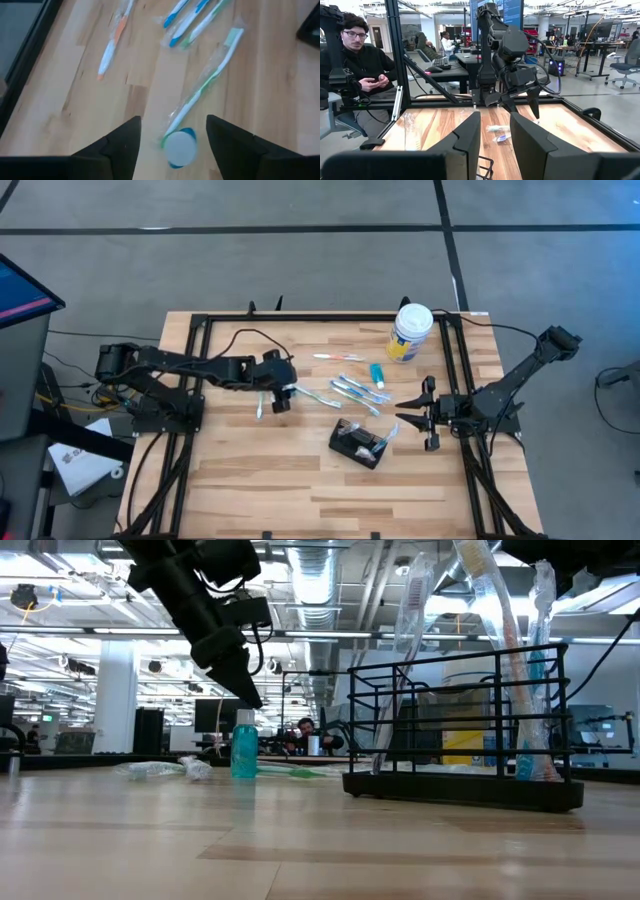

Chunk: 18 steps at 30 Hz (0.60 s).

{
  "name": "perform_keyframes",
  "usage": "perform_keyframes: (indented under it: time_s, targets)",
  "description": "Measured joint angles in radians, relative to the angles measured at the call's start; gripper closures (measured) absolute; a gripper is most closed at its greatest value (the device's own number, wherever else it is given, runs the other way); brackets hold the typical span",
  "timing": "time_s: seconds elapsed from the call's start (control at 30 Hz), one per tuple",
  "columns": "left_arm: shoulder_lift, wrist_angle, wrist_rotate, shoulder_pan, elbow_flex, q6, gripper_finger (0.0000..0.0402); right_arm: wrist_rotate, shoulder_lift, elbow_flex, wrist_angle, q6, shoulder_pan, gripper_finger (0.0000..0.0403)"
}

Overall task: Pick & Place toothbrushing station
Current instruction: Put the bottom blue mouthwash into the mesh organizer

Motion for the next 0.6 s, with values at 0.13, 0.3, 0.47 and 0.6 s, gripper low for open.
perform_keyframes:
  time_s: [0.13, 0.3, 0.47, 0.6]
  targets:
    - [0.0, -0.029, 0.001, 0.022, 0.0, -0.004, 0.0182, 0.0, 0.0, 0.0, 0.0, 0.0, 0.0, 0.0305]
    - [0.0, -0.03, 0.086, 0.044, 0.0, -0.004, 0.019, 0.0, 0.0, 0.0, 0.0, 0.0, 0.0, 0.0305]
    - [0.0, -0.03, 0.116, 0.05, 0.0, 0.023, 0.0197, 0.0, 0.0, 0.0, 0.0, 0.0, 0.0, 0.0305]
    - [0.0, -0.023, 0.117, 0.05, -0.004, 0.037, 0.0199, 0.0, 0.0, 0.0, 0.0, 0.0, 0.0, 0.0305]
